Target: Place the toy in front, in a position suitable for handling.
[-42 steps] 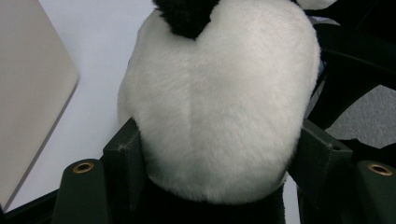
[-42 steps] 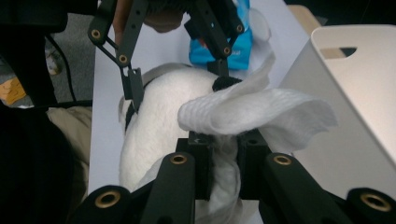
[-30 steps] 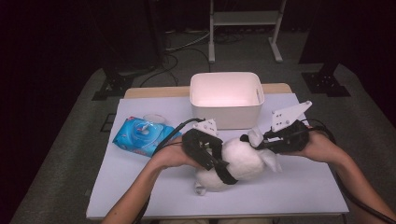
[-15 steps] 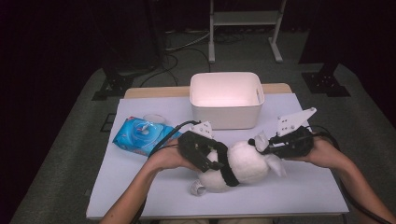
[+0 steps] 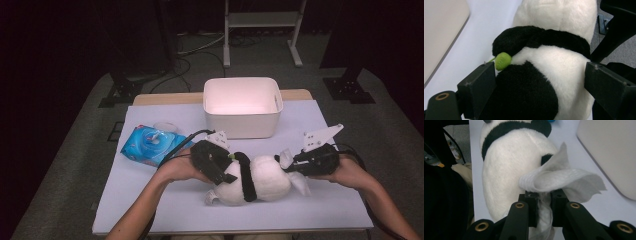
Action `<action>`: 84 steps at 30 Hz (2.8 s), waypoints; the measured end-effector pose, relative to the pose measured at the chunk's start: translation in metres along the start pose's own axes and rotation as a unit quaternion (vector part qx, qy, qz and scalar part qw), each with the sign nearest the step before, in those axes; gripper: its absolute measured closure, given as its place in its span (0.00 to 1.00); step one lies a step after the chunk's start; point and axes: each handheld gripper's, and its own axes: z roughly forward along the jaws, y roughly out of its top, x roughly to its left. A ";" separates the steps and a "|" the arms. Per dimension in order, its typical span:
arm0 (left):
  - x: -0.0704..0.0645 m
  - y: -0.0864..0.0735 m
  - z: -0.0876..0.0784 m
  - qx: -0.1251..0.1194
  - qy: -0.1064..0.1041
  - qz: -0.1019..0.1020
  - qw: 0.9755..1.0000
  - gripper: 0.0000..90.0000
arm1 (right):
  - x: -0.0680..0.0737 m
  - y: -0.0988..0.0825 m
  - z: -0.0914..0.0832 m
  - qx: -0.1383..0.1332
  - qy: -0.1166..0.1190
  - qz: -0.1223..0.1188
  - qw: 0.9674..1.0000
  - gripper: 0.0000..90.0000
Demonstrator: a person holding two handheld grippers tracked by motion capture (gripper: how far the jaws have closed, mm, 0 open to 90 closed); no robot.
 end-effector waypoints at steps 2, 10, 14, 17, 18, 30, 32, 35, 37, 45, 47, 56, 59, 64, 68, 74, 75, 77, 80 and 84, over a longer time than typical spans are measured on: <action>0.000 0.001 -0.001 0.000 0.000 0.003 1.000 0.12 | -0.001 -0.004 0.005 0.002 0.002 0.006 1.000 0.88; 0.000 -0.002 -0.004 0.003 0.000 -0.001 1.000 0.16 | -0.004 -0.012 0.015 -0.015 0.005 0.012 1.000 0.88; -0.005 -0.001 -0.003 0.001 -0.015 0.011 1.000 0.17 | -0.003 0.000 -0.003 -0.038 0.003 0.003 0.999 0.88; -0.012 0.003 0.001 0.006 -0.017 0.028 0.999 0.17 | 0.001 0.011 -0.002 -0.027 0.005 -0.013 1.000 0.87; -0.013 0.004 0.001 0.009 -0.018 0.031 0.999 0.17 | 0.002 0.013 0.000 -0.025 0.007 -0.016 1.000 0.87; -0.009 0.025 0.004 0.014 -0.052 0.030 0.998 0.24 | 0.018 0.008 0.018 -0.019 0.037 -0.026 0.999 0.88; -0.007 0.030 0.006 0.018 -0.054 0.027 0.998 0.25 | 0.020 0.008 0.018 -0.017 0.035 -0.032 0.999 0.87; -0.003 0.036 0.011 0.025 -0.063 0.023 0.997 0.30 | 0.023 0.007 0.017 -0.016 0.041 -0.034 0.998 0.87; 0.000 0.039 0.015 0.035 -0.069 0.021 0.997 0.34 | 0.024 0.006 0.018 -0.017 0.044 -0.036 0.998 0.87; 0.011 0.039 0.030 0.058 -0.120 0.003 0.991 0.50 | 0.025 0.003 0.017 -0.017 0.049 -0.038 0.998 0.87; 0.012 0.039 0.030 0.056 -0.127 0.007 0.990 0.58 | 0.025 0.003 0.017 -0.015 0.050 -0.038 0.998 0.87; 0.011 0.050 0.026 0.058 -0.111 0.040 0.991 0.78 | 0.020 0.005 0.008 -0.022 0.042 -0.038 0.998 0.87; 0.014 0.056 0.023 0.056 -0.106 0.047 0.992 0.78 | 0.014 0.009 0.002 -0.026 0.031 -0.034 0.999 0.87; 0.022 0.071 0.016 0.063 -0.075 0.069 0.993 0.78 | -0.001 0.018 0.005 -0.026 0.021 -0.030 0.999 0.87; 0.031 0.077 0.011 0.068 -0.058 0.073 0.993 0.78 | -0.009 0.025 0.008 -0.034 0.016 -0.031 0.999 0.87; 0.028 0.059 0.019 0.072 -0.071 0.066 0.993 0.77 | -0.009 0.019 0.025 -0.019 0.031 -0.024 0.999 0.87; 0.025 0.056 0.019 0.073 -0.073 0.068 0.992 0.77 | -0.007 0.018 0.026 -0.019 0.038 -0.027 0.999 0.87; 0.018 0.051 0.018 0.072 -0.075 0.070 0.992 0.76 | 0.000 0.017 0.027 -0.014 0.041 -0.034 0.998 0.87; 0.008 0.047 0.017 0.078 -0.077 0.075 0.991 0.76 | 0.007 0.022 0.025 -0.009 0.037 -0.048 0.998 0.87; -0.003 0.043 0.018 0.081 -0.089 0.080 0.990 0.76 | 0.006 0.027 0.027 -0.007 0.030 -0.047 0.998 0.87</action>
